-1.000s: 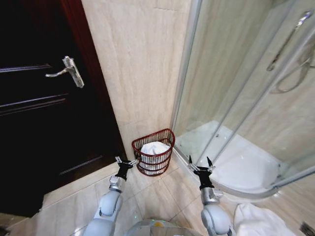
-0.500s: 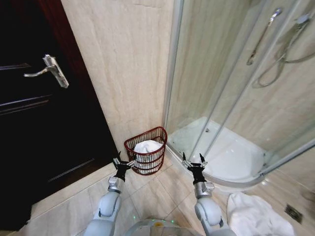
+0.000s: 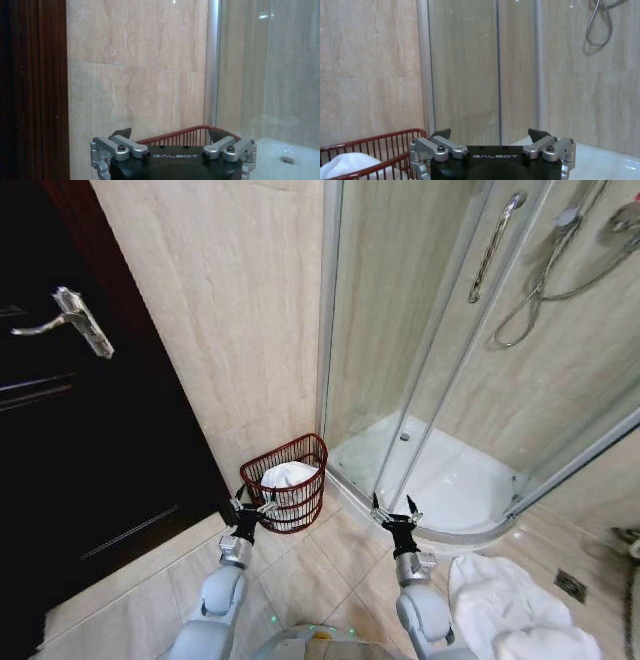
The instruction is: Discard the used towel into the hamper.
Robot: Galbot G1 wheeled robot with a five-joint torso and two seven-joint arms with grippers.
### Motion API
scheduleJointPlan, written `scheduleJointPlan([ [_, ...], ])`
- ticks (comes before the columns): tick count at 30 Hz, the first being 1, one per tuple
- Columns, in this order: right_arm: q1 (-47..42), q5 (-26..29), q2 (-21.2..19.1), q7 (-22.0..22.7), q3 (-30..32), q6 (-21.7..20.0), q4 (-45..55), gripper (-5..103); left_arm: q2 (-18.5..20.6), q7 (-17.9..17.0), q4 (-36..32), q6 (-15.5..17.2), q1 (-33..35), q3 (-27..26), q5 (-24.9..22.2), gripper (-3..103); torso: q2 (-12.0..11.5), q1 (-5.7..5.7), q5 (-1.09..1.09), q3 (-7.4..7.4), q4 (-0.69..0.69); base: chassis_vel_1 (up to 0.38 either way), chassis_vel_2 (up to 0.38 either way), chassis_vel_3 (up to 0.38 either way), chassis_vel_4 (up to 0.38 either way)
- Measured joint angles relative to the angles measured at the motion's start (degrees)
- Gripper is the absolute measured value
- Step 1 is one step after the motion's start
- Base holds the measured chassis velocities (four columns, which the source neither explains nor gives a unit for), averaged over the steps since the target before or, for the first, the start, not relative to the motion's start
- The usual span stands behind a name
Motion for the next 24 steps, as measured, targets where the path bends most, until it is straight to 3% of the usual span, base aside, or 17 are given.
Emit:
scheduleJointPlan([
  [7,-1.0,-0.1,-0.4,-0.4,0.2,3.7,-2.2,100,-0.6,0.1,0.7,-1.5,0.1,0.2,0.5,100,0.1,0.02,0.02,0.05,-0.01,0.020,-0.017,-0.017,0.010],
  [24,-3.7,-0.5,-0.9,-0.4,-0.1,5.2,-1.4,100,-1.0,-0.5,-1.0,-1.7,1.2,0.3,3.6,100,0.2,0.07,0.00,0.12,0.00,0.085,-0.080,-0.091,0.088],
])
